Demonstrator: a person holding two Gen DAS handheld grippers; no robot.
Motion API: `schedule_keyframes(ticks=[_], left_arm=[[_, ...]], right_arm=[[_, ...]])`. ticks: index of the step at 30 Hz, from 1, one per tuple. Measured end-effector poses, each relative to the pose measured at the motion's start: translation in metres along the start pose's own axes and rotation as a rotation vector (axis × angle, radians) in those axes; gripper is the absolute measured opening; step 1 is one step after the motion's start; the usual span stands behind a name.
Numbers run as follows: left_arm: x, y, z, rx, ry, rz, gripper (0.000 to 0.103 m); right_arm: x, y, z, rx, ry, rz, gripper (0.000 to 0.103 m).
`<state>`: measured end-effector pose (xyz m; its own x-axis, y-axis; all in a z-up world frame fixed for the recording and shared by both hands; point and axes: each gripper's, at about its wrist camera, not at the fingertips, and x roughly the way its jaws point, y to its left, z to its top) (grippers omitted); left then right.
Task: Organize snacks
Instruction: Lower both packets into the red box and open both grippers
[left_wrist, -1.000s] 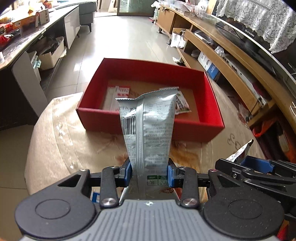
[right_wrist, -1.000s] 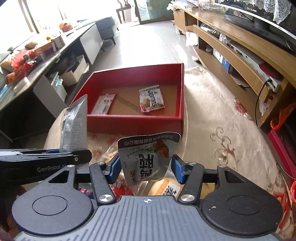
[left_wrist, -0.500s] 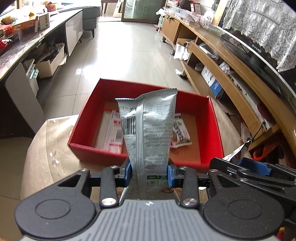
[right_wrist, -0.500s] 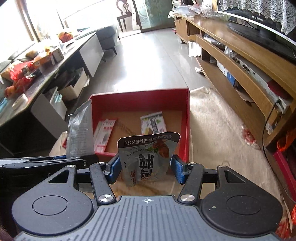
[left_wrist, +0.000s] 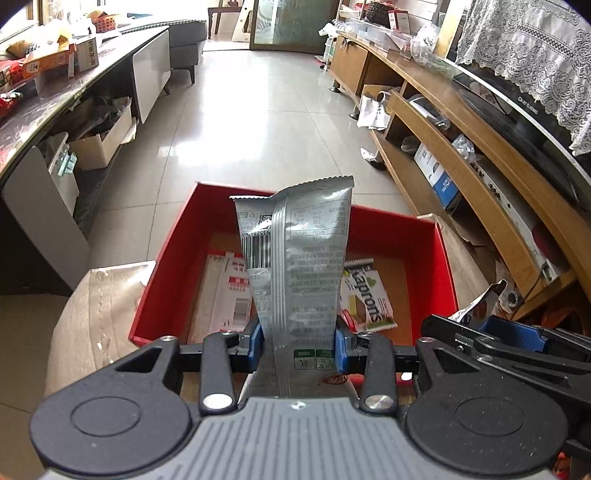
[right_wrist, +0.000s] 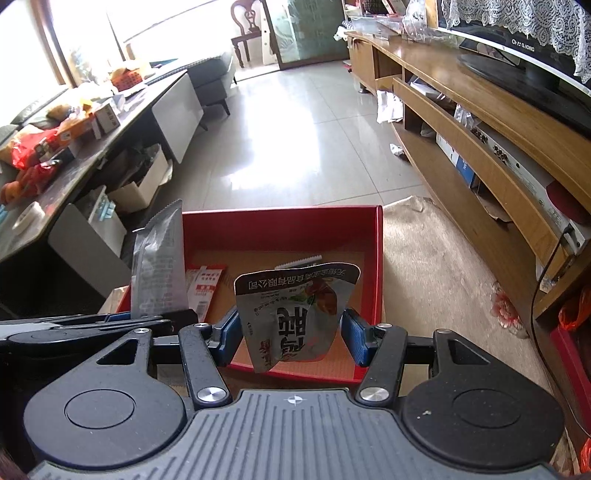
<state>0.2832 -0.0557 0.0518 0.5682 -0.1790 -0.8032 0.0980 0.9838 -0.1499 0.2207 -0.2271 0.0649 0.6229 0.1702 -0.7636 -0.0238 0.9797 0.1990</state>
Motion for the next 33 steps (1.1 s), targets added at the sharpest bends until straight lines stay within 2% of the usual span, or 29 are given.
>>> schedule_keyframes(ticks=[14,33], left_arm=[[0.038,-0.002,0.020,0.017,0.003,0.054,0.033],[0.081,0.000,0.010,0.044,0.068,0.128,0.033]], right_arm=[[0.038,-0.007,0.012,0.010,0.007,-0.009,0.064],[0.077,-0.007,0.003,-0.009,0.074,-0.033,0.065]])
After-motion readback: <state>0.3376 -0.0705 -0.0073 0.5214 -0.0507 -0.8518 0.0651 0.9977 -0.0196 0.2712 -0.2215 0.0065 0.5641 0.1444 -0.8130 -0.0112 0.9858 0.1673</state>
